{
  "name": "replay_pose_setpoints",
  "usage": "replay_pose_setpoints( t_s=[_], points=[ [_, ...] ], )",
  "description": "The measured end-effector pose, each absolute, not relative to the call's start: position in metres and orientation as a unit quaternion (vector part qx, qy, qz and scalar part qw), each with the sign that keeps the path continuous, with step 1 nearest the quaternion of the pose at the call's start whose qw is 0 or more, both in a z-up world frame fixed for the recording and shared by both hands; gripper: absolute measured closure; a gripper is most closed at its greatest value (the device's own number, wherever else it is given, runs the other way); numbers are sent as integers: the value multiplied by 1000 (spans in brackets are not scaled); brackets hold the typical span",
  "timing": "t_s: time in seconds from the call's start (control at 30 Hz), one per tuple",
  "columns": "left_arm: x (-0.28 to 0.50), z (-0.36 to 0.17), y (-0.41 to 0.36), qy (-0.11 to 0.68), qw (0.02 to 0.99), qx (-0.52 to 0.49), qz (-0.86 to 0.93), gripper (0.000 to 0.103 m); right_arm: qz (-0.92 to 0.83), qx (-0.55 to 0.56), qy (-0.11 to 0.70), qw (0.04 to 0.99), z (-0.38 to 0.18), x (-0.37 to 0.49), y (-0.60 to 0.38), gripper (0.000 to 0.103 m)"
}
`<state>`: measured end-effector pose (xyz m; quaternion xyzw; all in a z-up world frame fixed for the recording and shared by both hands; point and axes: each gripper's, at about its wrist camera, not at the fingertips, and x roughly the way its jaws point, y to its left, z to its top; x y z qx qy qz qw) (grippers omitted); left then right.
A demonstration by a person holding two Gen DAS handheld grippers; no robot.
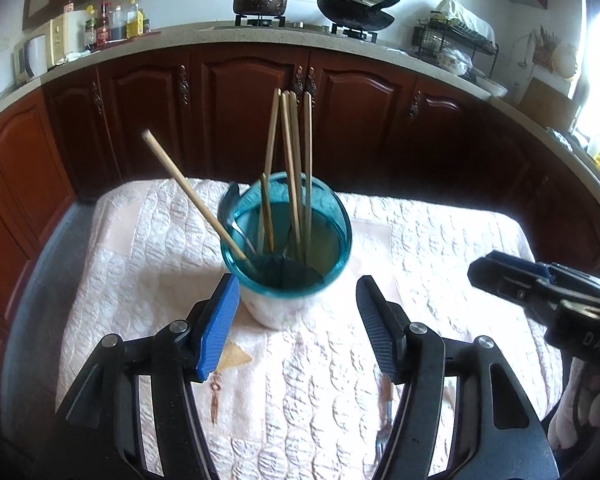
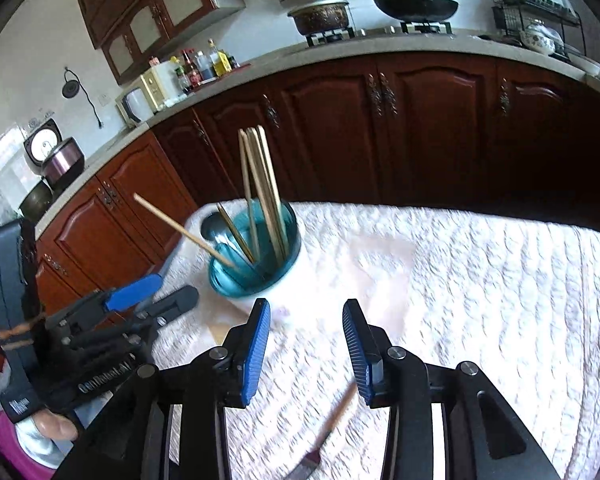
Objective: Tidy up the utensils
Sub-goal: 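Move both open tools back over the gold fork on the cloth, then close the left tool on the gold fork handle while the right tool grasps the white spoon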
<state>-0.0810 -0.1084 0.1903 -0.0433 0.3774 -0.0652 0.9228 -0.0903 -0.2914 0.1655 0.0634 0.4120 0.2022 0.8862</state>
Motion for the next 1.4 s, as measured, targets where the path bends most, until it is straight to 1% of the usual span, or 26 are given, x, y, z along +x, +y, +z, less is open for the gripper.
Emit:
replay_pose_setpoints(
  t_s=[0.1,0.37,0.53,0.6,0.67,0.7,0.77,0.87,1.17,1.33,1.4],
  points=[
    [-87,186,-111,384,919,-42,-73,42,196,59,423,883,157,-97,-298,67],
    [-97,161,-125,410,905,-37,-111,42,152,50,505,848,86,-122,-340,67],
    [-96,145,-140,431,893,-23,-126,42,147,37,535,831,56,-126,-344,67],
    [-97,142,-146,434,891,-18,-132,42,139,28,554,820,34,-126,-348,67],
    [-96,137,-153,440,887,-11,-138,42,137,30,560,817,27,-125,-350,72],
    [-95,135,-155,443,885,-8,-139,42,139,34,565,812,18,-123,-352,73],
    [-91,129,-161,453,880,-5,-141,42,143,25,569,809,12,-122,-349,82],
    [-84,117,-172,469,871,2,-145,42,144,13,566,812,6,-120,-346,90],
    [-40,74,-203,519,841,14,-151,42,146,47,550,821,17,-113,-371,91],
    [-19,60,-226,534,830,28,-160,43,154,67,545,821,22,-111,-386,91],
    [-12,55,-233,537,827,33,-162,46,158,70,540,824,24,-108,-388,91]
  ],
)
